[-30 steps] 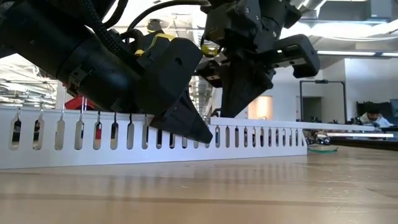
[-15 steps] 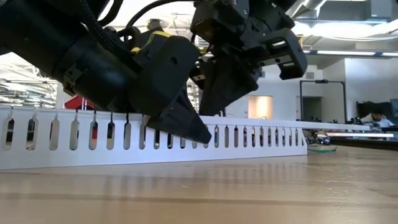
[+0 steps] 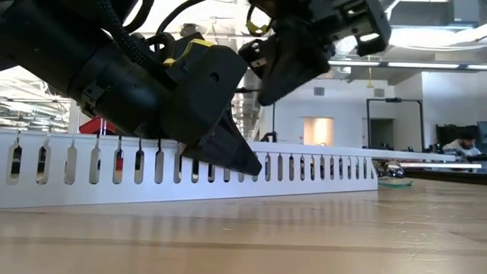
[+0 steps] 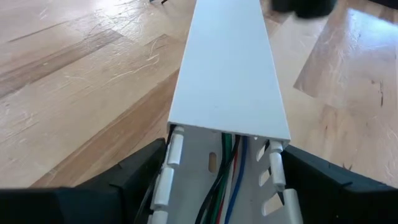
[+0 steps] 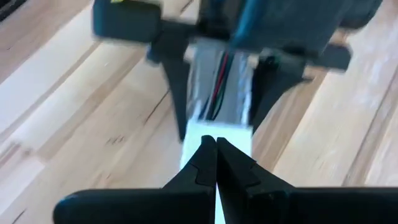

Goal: Ziptie cables
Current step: Close the white cable duct

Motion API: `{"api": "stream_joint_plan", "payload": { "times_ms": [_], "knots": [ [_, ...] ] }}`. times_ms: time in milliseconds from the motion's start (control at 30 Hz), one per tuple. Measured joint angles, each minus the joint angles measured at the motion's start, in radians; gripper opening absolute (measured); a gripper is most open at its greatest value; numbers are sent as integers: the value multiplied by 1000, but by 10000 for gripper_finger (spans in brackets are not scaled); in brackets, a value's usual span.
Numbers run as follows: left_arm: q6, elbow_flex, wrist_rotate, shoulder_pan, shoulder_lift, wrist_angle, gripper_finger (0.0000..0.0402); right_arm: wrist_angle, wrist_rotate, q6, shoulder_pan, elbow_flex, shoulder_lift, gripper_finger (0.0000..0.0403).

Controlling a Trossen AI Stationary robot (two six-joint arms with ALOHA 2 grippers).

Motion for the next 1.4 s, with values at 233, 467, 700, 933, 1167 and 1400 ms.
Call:
{"api": "stream_joint_plan", "payload": {
  "times_ms": [233,467,700,933,1167,1400],
  "knots": [
    [2,0,0,1,0,0,264,-76,21,-40,-9,-32,23,0],
    [28,0,-2,2,0,12,264,-28,7,-54,-13,-36,105,0],
    [78,-1,-5,4,0,34,264,115,-53,-49,6,-39,132,0],
    [79,0,-18,4,0,43,264,156,-31,-2,12,-9,121,0],
    [79,1,-26,8,2,47,264,120,2,4,-5,8,-21,0],
    [81,1,-26,8,2,50,264,-33,3,15,-51,2,-14,0]
  ]
}}
